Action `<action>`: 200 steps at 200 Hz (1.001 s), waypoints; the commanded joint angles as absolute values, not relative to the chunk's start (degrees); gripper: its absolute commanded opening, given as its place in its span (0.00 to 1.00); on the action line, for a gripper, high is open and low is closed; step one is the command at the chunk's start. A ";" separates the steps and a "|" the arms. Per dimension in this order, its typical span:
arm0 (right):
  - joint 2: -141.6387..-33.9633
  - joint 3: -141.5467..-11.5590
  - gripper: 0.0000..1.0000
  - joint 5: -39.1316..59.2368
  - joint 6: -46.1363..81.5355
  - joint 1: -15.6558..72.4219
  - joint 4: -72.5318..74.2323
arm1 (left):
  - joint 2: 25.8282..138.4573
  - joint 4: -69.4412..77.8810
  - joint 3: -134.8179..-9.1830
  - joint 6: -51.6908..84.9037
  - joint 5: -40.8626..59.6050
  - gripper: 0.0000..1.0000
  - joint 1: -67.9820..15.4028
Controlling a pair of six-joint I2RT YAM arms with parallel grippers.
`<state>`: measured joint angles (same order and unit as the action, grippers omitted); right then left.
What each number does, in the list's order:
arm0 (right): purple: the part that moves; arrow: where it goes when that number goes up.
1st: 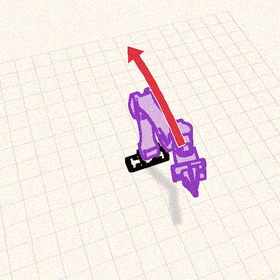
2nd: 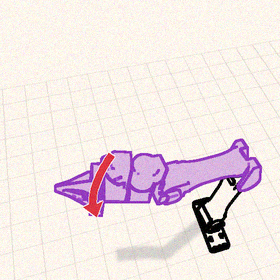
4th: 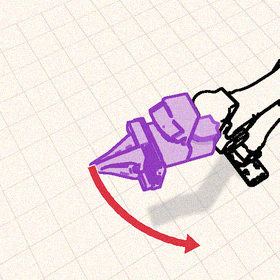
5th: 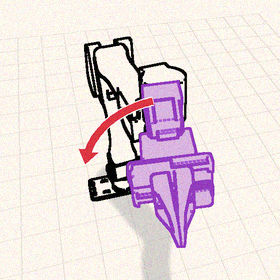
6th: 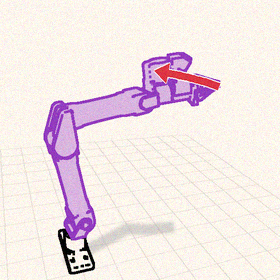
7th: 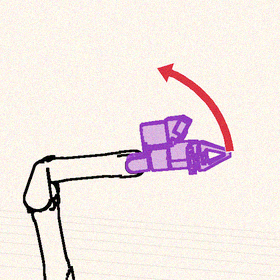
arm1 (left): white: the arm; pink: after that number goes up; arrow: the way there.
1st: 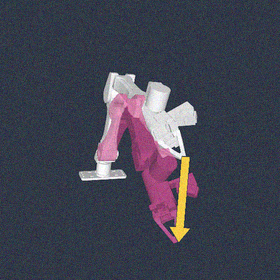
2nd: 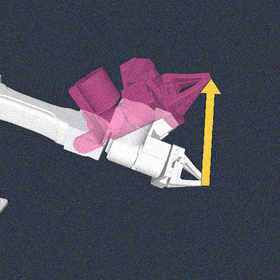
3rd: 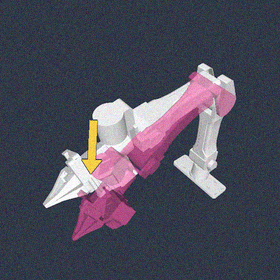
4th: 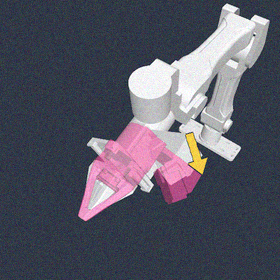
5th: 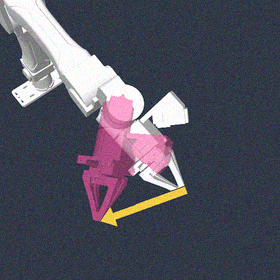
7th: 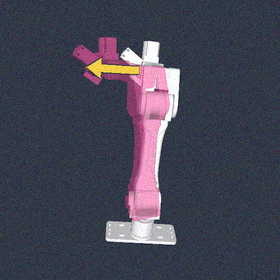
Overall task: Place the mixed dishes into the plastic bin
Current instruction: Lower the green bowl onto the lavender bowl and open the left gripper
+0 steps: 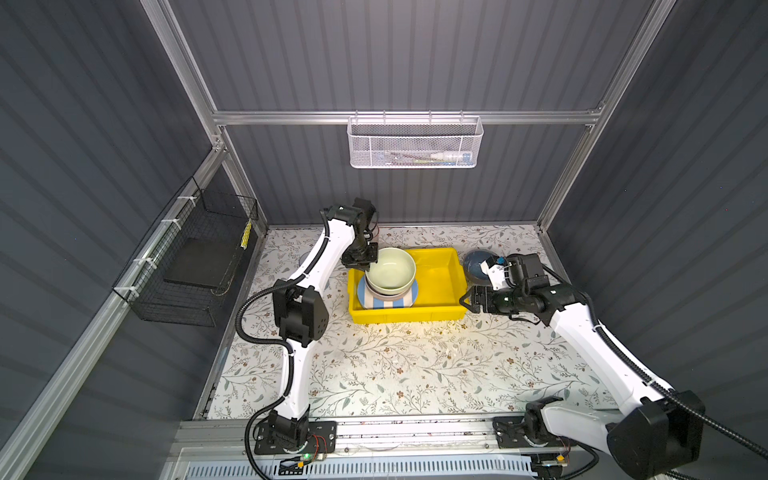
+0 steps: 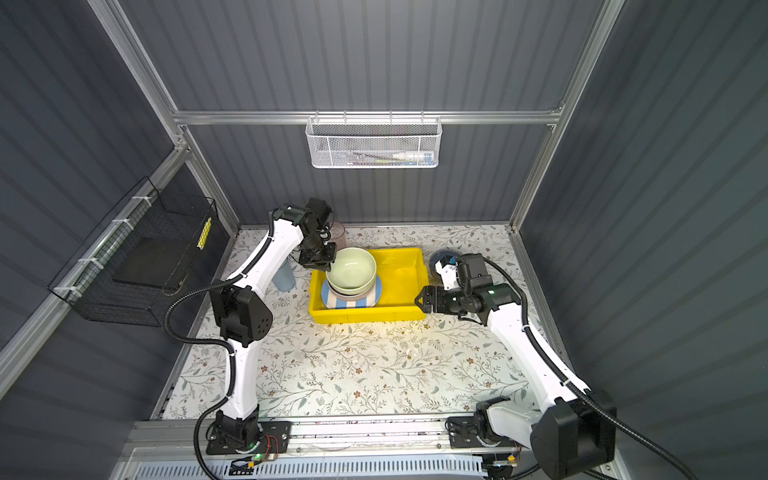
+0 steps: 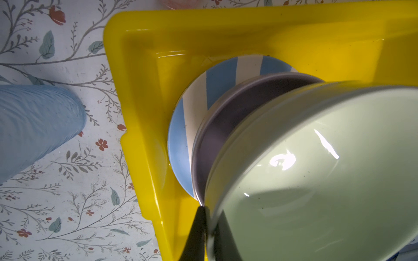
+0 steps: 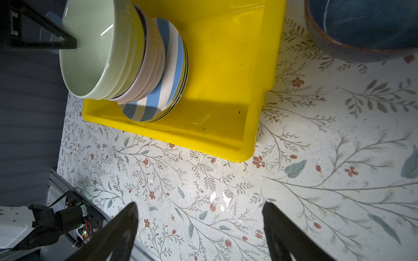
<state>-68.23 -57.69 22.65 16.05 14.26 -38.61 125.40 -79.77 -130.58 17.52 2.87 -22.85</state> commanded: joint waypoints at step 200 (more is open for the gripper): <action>-66.95 -56.56 0.88 21.54 16.52 14.02 -38.25 | 122.31 -76.05 -125.91 17.75 3.92 0.22 -23.11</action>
<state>-67.83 -56.86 22.26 16.12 14.26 -38.57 125.38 -76.62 -126.21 17.67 2.79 -22.81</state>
